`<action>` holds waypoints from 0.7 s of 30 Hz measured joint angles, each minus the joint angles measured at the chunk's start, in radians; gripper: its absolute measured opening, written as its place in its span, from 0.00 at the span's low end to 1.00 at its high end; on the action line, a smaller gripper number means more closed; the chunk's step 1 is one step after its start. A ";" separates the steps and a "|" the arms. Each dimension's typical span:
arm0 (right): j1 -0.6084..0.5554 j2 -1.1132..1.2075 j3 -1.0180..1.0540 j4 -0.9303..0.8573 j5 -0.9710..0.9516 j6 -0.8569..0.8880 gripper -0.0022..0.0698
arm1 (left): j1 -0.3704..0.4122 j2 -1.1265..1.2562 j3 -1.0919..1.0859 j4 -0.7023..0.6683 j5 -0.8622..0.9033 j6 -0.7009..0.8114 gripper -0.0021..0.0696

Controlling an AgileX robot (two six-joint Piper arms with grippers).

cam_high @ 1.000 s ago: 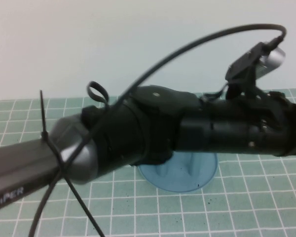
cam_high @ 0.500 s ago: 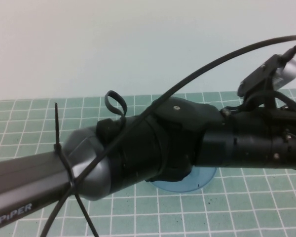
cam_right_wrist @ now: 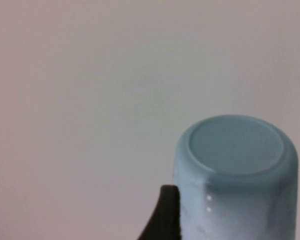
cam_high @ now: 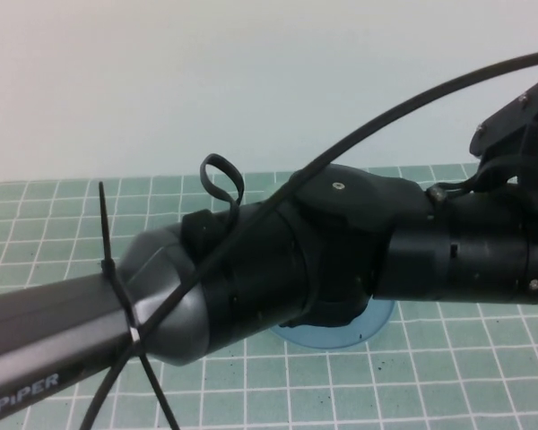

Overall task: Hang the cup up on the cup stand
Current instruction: Adjust the cup with two arms

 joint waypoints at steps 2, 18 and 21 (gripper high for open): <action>0.000 0.000 0.000 0.002 -0.015 0.006 0.97 | -0.004 0.000 0.000 0.000 0.003 0.000 0.04; 0.000 0.000 -0.002 0.002 -0.054 0.007 0.97 | -0.045 0.000 0.000 0.000 -0.020 0.055 0.04; 0.000 0.000 -0.007 -0.028 -0.046 0.007 0.97 | -0.058 0.002 0.000 0.000 -0.020 0.074 0.04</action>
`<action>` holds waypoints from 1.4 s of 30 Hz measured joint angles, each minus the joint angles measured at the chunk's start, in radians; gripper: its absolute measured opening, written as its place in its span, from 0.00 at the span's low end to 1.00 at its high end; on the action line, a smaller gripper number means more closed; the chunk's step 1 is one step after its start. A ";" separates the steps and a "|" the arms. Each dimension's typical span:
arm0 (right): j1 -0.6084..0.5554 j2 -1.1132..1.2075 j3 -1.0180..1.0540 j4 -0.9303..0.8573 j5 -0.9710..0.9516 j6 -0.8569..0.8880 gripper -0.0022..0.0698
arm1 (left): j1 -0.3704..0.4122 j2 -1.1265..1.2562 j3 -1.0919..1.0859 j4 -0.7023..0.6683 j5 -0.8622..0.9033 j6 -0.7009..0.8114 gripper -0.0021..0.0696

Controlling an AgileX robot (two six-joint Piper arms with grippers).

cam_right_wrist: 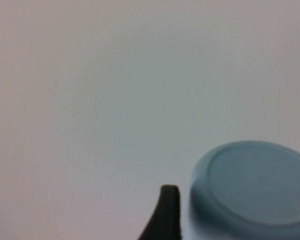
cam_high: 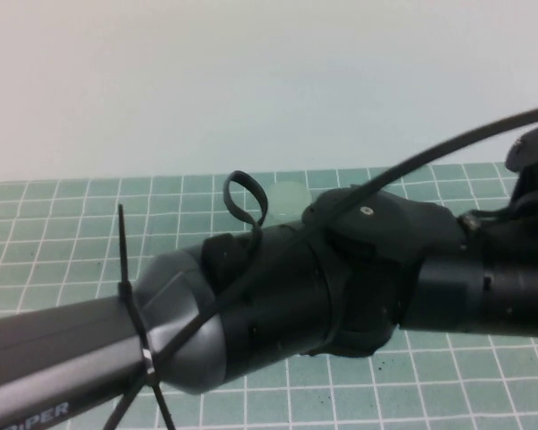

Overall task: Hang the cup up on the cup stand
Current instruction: Adjust the cup with two arms

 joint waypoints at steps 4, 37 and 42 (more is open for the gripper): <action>0.000 0.000 -0.007 -0.013 0.009 0.000 0.97 | -0.022 0.013 0.000 -0.002 0.015 0.012 0.04; 0.000 0.000 -0.010 -0.121 0.080 -0.003 0.96 | -0.049 0.045 0.000 -0.001 0.155 0.300 0.05; 0.000 0.000 -0.010 -0.126 0.084 -0.003 0.89 | -0.049 0.045 0.000 -0.001 0.156 0.342 0.12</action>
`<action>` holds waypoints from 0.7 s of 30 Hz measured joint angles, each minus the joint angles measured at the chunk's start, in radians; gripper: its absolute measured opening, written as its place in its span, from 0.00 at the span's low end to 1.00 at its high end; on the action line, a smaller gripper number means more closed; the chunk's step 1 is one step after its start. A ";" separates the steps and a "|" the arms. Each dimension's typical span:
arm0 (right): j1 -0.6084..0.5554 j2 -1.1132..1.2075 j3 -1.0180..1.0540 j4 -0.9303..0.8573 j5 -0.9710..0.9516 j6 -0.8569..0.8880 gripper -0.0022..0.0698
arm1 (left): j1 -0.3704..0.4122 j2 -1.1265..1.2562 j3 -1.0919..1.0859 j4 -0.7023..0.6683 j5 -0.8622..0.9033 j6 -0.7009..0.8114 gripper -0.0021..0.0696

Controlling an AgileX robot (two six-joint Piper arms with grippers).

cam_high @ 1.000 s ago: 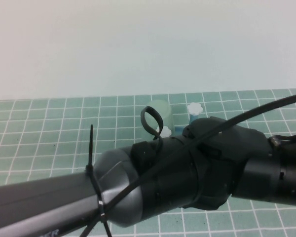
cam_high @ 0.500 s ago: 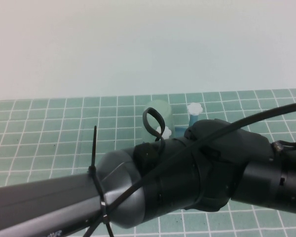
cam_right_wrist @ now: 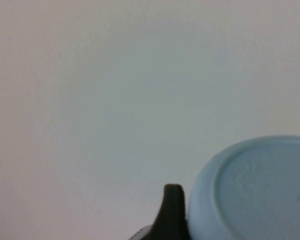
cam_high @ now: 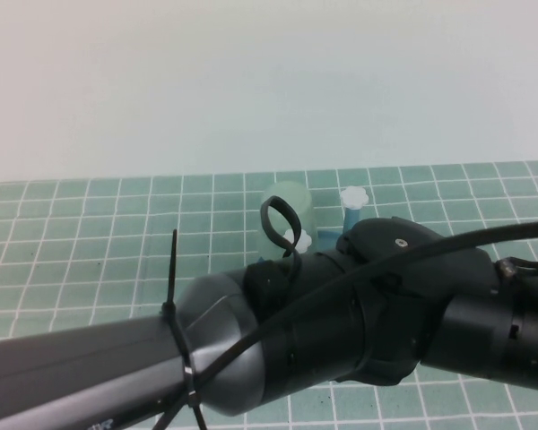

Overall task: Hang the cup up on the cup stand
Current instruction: Adjust the cup with two arms

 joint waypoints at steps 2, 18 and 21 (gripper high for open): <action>0.000 0.000 -0.002 0.000 0.002 0.000 0.86 | 0.000 0.000 0.000 0.000 0.002 0.007 0.17; 0.000 0.000 -0.011 -0.051 -0.020 0.006 0.85 | 0.101 0.002 0.000 0.038 0.297 0.018 0.53; 0.000 0.000 -0.037 -0.098 -0.024 0.001 0.85 | 0.179 -0.005 0.000 0.050 0.465 0.018 0.54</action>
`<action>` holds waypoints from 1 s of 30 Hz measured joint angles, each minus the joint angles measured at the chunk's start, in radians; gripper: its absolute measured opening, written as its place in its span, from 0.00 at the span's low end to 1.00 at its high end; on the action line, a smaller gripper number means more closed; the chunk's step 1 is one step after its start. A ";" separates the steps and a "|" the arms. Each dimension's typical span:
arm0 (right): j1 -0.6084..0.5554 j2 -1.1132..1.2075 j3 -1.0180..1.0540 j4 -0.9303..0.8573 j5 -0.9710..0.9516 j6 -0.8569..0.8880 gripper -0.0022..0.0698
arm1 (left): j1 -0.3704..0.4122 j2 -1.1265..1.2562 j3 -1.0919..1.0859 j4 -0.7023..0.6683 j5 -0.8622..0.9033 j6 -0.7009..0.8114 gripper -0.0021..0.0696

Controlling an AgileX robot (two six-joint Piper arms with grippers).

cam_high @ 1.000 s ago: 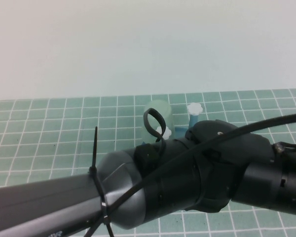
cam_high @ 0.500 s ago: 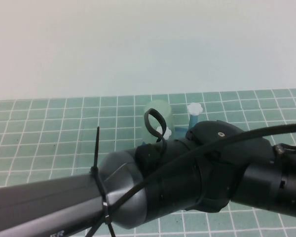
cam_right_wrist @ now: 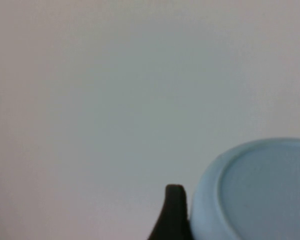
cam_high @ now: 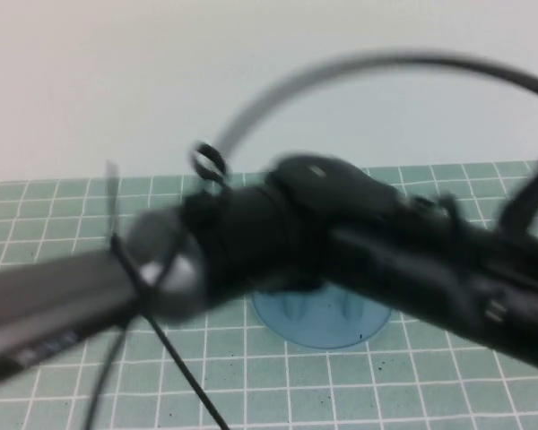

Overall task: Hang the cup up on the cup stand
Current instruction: Adjust the cup with two arms, then place the cup on the cup holder

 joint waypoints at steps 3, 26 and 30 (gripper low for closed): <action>0.000 0.000 -0.030 -0.077 0.000 -0.027 0.85 | 0.073 -0.039 0.000 0.059 0.091 -0.034 0.47; 0.000 0.175 -0.210 -0.295 0.097 -0.362 0.85 | 0.242 -0.701 0.000 1.268 -0.296 -0.689 0.03; 0.000 0.334 -0.272 -0.448 0.122 -0.390 0.85 | 0.243 -0.763 0.000 1.530 -0.234 -0.884 0.03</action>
